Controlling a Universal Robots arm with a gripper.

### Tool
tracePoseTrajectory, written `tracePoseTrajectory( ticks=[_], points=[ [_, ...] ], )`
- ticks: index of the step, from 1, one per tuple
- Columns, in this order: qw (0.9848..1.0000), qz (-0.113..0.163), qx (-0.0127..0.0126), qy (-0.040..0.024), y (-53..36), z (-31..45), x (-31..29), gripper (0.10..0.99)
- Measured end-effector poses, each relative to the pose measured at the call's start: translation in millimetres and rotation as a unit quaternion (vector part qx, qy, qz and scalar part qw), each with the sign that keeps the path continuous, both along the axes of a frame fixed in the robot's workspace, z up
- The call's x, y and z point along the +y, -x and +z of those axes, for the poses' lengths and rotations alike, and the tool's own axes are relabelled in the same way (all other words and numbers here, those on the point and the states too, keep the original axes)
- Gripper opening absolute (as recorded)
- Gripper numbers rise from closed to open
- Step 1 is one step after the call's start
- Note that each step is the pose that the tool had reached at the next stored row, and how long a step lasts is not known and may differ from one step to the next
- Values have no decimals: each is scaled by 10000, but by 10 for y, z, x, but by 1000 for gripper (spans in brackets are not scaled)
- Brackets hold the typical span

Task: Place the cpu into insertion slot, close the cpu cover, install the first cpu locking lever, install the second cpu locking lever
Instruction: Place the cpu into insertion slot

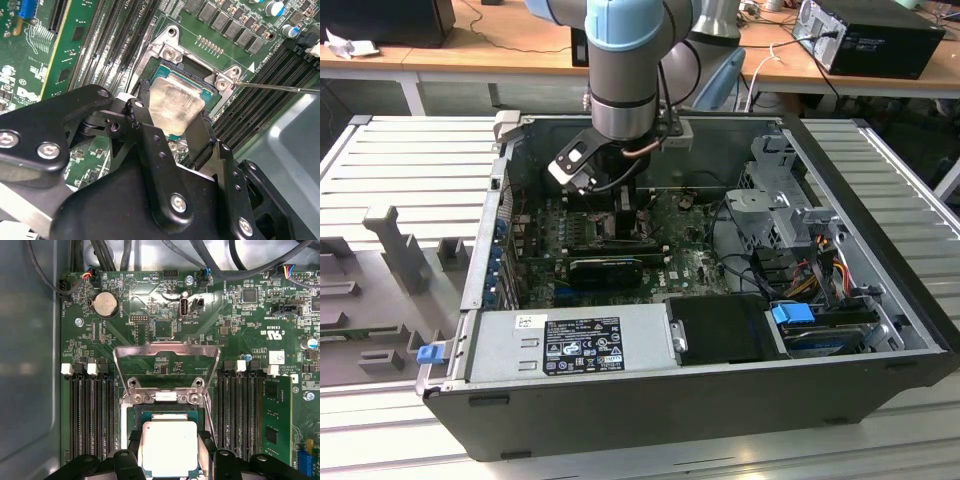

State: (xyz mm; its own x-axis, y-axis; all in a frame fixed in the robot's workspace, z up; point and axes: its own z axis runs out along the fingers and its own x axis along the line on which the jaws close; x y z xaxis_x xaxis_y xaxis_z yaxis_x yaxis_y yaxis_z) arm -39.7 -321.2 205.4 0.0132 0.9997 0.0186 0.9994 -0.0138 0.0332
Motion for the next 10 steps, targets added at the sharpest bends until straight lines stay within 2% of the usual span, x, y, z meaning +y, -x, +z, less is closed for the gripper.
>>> tracePoseTrajectory(
  ticks=[4,10],
  points=[
    [10000,0,1,1,-2,-31,14,525],
    [10000,0,0,0,-3,-38,16,525]
  ],
)
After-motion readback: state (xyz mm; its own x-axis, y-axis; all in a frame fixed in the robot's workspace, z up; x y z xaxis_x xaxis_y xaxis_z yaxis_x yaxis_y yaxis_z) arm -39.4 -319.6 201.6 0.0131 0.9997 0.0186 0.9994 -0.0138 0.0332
